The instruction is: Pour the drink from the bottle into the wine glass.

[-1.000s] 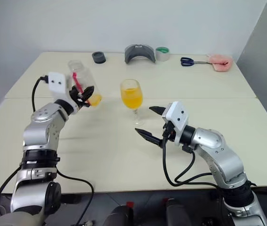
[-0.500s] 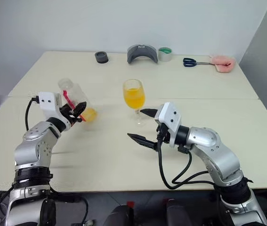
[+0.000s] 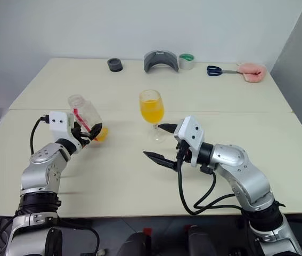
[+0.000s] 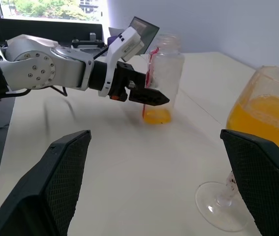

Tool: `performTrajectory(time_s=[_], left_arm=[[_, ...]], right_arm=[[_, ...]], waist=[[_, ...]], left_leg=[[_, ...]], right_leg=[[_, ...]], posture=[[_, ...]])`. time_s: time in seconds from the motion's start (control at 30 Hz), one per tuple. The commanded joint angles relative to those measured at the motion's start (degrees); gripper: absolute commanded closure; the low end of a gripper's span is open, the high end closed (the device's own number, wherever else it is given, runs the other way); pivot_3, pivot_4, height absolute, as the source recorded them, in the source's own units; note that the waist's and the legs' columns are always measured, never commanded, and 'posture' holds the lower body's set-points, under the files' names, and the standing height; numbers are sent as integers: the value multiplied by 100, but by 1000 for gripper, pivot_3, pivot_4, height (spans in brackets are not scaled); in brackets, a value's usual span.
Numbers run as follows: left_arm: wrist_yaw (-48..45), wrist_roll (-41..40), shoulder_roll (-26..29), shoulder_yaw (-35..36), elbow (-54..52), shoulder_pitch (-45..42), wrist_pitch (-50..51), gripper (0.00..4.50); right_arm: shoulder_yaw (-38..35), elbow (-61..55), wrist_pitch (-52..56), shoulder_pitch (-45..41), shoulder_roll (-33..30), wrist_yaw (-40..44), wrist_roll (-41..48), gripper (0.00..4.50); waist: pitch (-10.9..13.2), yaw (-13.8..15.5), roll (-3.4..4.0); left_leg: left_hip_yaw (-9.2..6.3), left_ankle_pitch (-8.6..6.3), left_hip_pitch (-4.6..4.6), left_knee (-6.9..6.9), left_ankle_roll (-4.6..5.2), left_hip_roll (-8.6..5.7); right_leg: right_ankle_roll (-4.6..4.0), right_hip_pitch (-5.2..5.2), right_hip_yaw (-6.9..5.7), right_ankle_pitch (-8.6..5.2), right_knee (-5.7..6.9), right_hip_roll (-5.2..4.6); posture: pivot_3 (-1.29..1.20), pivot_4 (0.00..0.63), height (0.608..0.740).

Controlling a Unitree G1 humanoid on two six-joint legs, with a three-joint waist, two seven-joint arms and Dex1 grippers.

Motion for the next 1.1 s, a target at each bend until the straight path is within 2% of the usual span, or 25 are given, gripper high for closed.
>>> performTrajectory(time_s=[0.03,0.23,0.53,0.63,0.83,1.1], left_arm=[[33,31,81,41,-136,-22,-153,18],[-162,-8,75,21,-537,307,-362,18],[189,197,160,178,-1261,1150,-406,18],[268,224,87,169,-1637,1509,-494,18],[478,138,-256,158,-2349,2017,-648,18],[603,167,-463,170,-2455,2130,-930,18]], right_arm=[[-40,-149,-40,-64,-4,-17,-14,0],[-36,-125,-115,48,-88,12,-120,0],[-328,235,-914,1110,-260,-345,-784,0],[-507,314,-1313,1479,-17,-775,-1015,0],[-841,354,-1674,1800,1094,-1761,-983,0],[-635,402,-1821,2016,1333,-1816,-1124,0]], waist=[[0,0,0],[0,-4,0],[0,33,0],[0,37,0],[0,35,0],[0,52,0]], left_leg=[[0,0,0,0,0,0],[0,0,1,-1,0,2],[1,-1,1,-5,0,5],[4,-1,1,-7,0,6],[3,-1,9,-22,-1,14],[8,-1,13,-28,0,7]], right_leg=[[0,0,1,0,0,-1],[0,0,3,0,-2,0],[0,3,2,0,-7,-3],[0,3,4,0,-9,-3],[0,2,11,0,-10,-3],[0,9,7,0,-22,0]], posture=[[0,150,740],[0,150,740],[0,150,740],[0,150,740],[0,150,740],[0,150,740]])
